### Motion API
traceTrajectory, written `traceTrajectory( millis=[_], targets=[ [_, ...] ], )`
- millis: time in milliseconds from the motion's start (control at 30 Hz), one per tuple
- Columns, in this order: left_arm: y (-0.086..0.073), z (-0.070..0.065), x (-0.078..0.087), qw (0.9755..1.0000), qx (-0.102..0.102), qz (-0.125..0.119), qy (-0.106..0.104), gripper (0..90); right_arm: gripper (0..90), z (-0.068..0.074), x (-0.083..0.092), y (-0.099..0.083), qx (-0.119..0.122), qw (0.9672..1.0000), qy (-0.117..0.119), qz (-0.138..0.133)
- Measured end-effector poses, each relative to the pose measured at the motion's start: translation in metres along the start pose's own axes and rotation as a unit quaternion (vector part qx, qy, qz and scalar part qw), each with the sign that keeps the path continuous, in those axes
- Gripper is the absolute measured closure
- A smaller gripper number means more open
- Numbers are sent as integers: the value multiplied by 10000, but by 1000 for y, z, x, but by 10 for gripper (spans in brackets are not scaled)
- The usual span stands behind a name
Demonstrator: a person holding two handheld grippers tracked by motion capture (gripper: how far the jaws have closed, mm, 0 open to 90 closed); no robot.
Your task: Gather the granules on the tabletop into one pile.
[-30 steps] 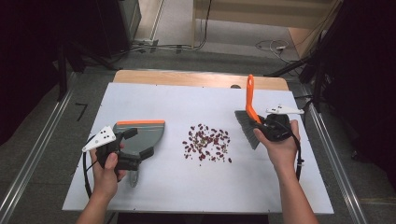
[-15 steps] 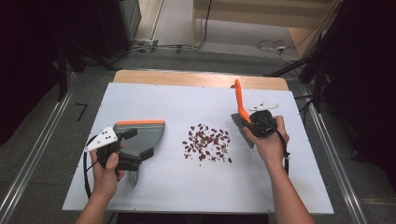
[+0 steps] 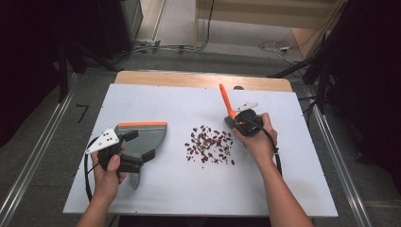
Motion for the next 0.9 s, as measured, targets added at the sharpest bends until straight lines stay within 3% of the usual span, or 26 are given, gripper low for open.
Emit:
traceTrajectory(
  millis=[167,433,533,667,767,900],
  targets=[
    [-1,-2,-1,10000,-12,11,-13,0,690,14,0,3,-17,9997,242,0],
    [-1,-2,-3,10000,-16,17,-8,0,691,27,3,2,168,9991,387,-26],
    [0,-2,-3,10000,26,-7,-34,0,691,32,5,2,114,9987,505,8],
    [-1,-1,-3,10000,2,17,-14,0,691,43,8,4,310,9972,681,-15],
    [1,0,-2,10000,10,-27,1,0,691,51,11,2,350,9970,689,19],
    [0,-1,-2,10000,-3,-4,9,0,690,56,15,4,232,9952,952,-1]
  ],
)
Point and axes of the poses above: each handheld gripper's, and its own axes: x roughly backward along the jaws, y roughly out of its top, z roughly to its left, the point moved 10 cm from there along -x, roughly forward along the jaws, and after that the axes turned 5 degrees about -z, right-handed, at the moved point
